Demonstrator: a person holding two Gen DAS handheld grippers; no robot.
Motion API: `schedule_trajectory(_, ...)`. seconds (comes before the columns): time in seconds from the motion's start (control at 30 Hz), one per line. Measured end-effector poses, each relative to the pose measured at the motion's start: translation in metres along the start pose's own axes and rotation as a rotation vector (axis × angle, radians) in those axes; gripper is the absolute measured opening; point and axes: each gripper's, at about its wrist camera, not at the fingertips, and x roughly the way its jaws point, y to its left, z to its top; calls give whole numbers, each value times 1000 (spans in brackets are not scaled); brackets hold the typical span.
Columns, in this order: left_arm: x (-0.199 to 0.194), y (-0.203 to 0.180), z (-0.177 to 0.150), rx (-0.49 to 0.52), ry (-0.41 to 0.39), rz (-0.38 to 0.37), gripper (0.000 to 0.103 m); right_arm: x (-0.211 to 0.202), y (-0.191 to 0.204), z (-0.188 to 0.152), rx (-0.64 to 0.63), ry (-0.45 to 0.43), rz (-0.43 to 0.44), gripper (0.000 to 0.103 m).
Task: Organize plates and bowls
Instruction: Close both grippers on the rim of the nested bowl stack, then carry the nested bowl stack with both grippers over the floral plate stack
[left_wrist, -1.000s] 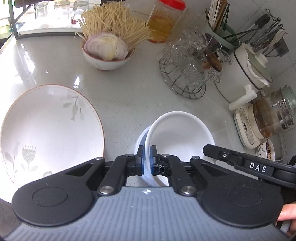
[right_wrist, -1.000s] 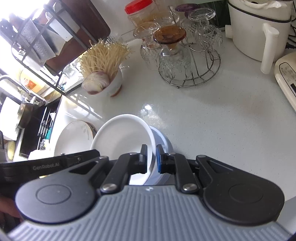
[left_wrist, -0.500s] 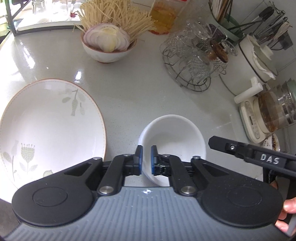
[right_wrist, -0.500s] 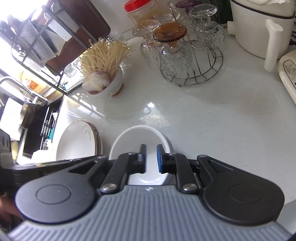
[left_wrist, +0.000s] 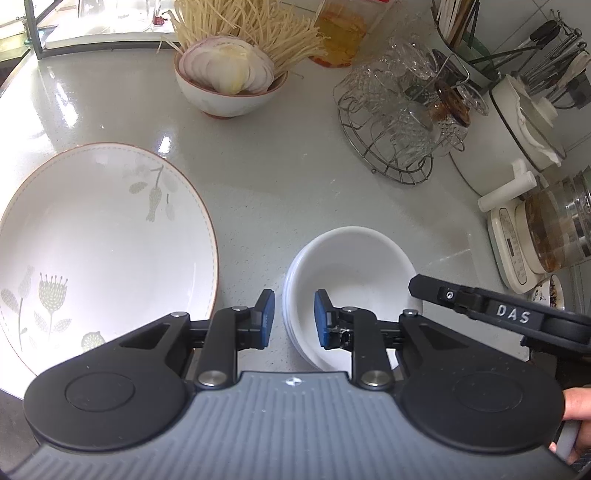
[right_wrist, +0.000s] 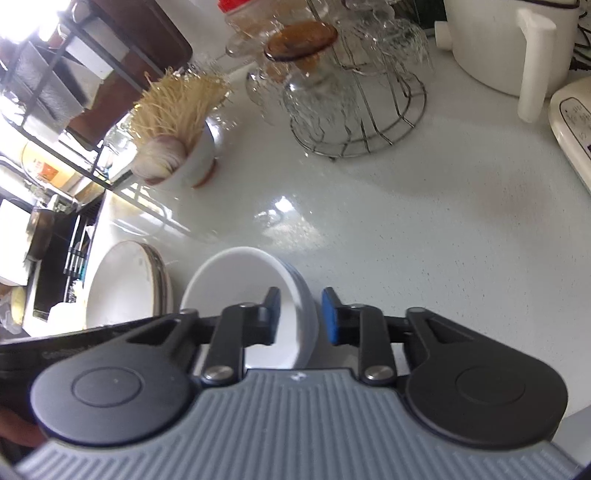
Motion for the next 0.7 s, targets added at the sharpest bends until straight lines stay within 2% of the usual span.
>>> schedule_trajectory(0.07,1,2,-1,-5,2,4,27,3,-2,-3,-5,5,7,20)
schedule_trajectory(0.3,5,4,-3,-44,17,-7,27,14,-8,-9,7,28,19,19)
schedule_trajectory(0.43,11,2,-3,-41,27,-3,44,19,-14,-8,55,45,43,23)
schedule_trajectory(0.5,13,2,-3,-52,27,-3,46,20,-16,-8,66,55,49,32)
schedule_trajectory(0.53,15,3,-3,-58,29,-4,46,21,-18,-7,68,61,48,40)
schedule_trajectory(0.7,24,1,-5,-69,41,2,46,26,-24,-10,95,87,91,42)
